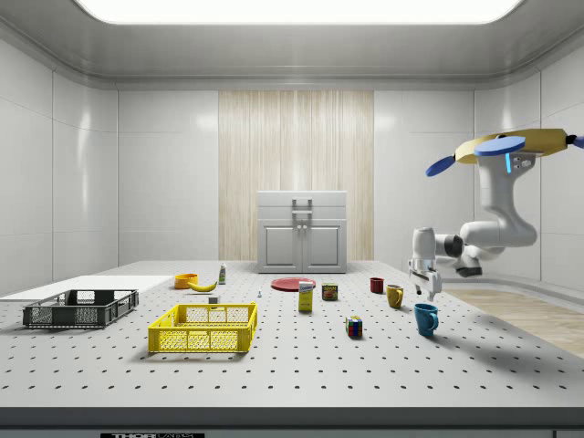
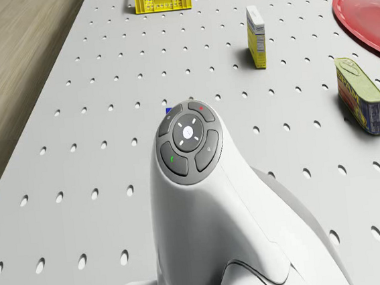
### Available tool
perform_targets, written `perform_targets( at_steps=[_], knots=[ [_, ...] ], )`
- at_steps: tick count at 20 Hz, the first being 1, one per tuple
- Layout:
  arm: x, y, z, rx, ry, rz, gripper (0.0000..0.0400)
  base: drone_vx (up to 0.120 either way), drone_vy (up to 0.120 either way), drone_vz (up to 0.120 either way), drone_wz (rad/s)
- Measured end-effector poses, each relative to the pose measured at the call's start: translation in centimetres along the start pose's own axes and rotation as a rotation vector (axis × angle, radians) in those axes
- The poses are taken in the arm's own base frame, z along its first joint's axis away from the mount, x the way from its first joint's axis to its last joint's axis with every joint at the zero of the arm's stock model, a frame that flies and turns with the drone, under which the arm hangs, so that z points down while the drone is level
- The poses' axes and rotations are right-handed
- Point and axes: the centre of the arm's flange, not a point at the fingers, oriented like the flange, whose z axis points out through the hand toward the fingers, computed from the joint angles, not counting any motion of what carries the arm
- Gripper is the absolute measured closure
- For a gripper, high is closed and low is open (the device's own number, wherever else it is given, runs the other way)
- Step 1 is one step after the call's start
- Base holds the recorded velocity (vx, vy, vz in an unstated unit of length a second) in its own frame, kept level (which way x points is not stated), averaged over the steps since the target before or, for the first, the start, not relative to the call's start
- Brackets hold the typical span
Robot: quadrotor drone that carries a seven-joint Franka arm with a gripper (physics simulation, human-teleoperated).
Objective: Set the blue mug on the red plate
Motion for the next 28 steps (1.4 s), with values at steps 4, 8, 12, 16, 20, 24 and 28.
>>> perform_targets(
  at_steps=[4,8,12,16,20,24,28],
  knots=[
    [0.00,0.00,0.00,0.000,0.000,0.000,0.0000,0.060,0.000,-0.010,0.000],
    [0.00,0.00,0.00,0.000,0.000,0.000,0.0000,0.000,-0.030,-0.050,0.000],
    [0.00,0.00,0.00,0.000,0.000,0.000,0.0000,0.000,0.000,-0.120,0.000],
    [0.00,0.00,0.00,0.000,0.001,0.000,0.0000,0.000,-0.030,-0.010,0.000],
    [0.00,0.00,0.26,0.000,0.001,0.000,0.0000,0.000,0.000,0.000,0.000],
    [0.00,0.00,0.46,0.000,0.001,0.000,0.0000,0.000,0.000,0.000,0.000],
    [0.00,0.00,0.54,0.000,0.001,0.000,0.0146,0.000,0.000,0.000,0.000]
  ],
)
